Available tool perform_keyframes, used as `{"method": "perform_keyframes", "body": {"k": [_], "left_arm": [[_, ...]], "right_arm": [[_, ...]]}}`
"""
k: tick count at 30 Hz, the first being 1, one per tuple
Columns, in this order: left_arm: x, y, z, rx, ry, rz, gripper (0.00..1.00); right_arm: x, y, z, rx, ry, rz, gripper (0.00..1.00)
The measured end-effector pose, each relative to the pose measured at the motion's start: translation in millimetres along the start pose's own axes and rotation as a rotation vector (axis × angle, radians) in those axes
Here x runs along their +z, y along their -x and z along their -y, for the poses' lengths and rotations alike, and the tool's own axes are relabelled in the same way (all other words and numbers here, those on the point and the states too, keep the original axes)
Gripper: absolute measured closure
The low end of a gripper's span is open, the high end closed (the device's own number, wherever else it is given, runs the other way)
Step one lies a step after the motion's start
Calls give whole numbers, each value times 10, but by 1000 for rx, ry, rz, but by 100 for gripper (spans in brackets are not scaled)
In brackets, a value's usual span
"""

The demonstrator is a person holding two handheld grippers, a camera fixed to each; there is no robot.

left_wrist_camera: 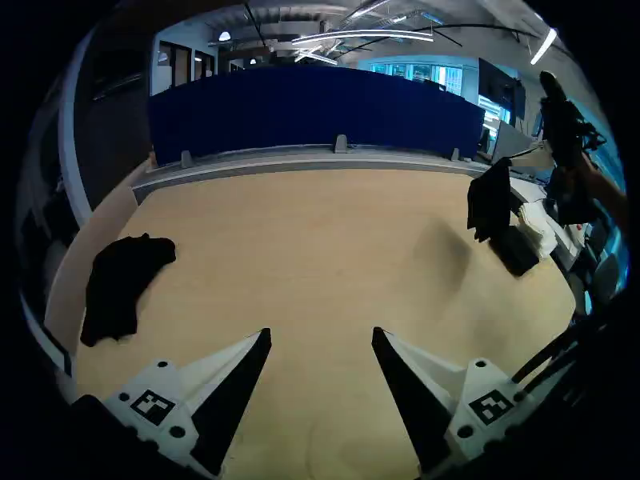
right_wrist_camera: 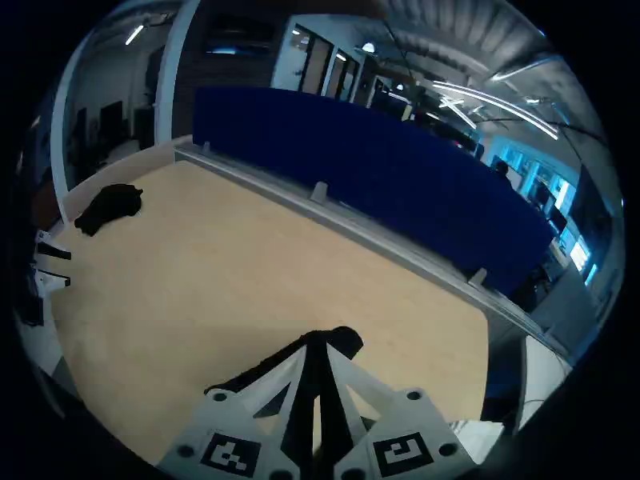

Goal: Fold towel

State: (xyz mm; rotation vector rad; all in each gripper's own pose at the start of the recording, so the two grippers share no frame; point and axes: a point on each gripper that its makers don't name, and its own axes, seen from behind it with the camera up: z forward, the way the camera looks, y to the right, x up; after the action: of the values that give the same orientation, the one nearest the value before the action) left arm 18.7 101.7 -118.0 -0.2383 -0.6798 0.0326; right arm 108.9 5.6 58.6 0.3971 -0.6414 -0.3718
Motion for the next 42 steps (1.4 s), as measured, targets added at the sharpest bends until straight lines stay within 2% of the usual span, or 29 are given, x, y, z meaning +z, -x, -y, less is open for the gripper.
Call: {"method": "perform_keyframes", "body": {"k": [9,16,30,42], "left_arm": [[147,-89,-212,13,20,9,6],[212,-149,-364,26,36,13,6],[249,-188,-559,49,61,18,6],[219,-159,-702,72,80,21,6]], "right_arm": [[-41,201,-488,41,44,18,98],[-94,412,-736,67,72,38,98],[-384,994,-970,131,123,89,98],[-604,1660,-1054,193,162,159,98]]}}
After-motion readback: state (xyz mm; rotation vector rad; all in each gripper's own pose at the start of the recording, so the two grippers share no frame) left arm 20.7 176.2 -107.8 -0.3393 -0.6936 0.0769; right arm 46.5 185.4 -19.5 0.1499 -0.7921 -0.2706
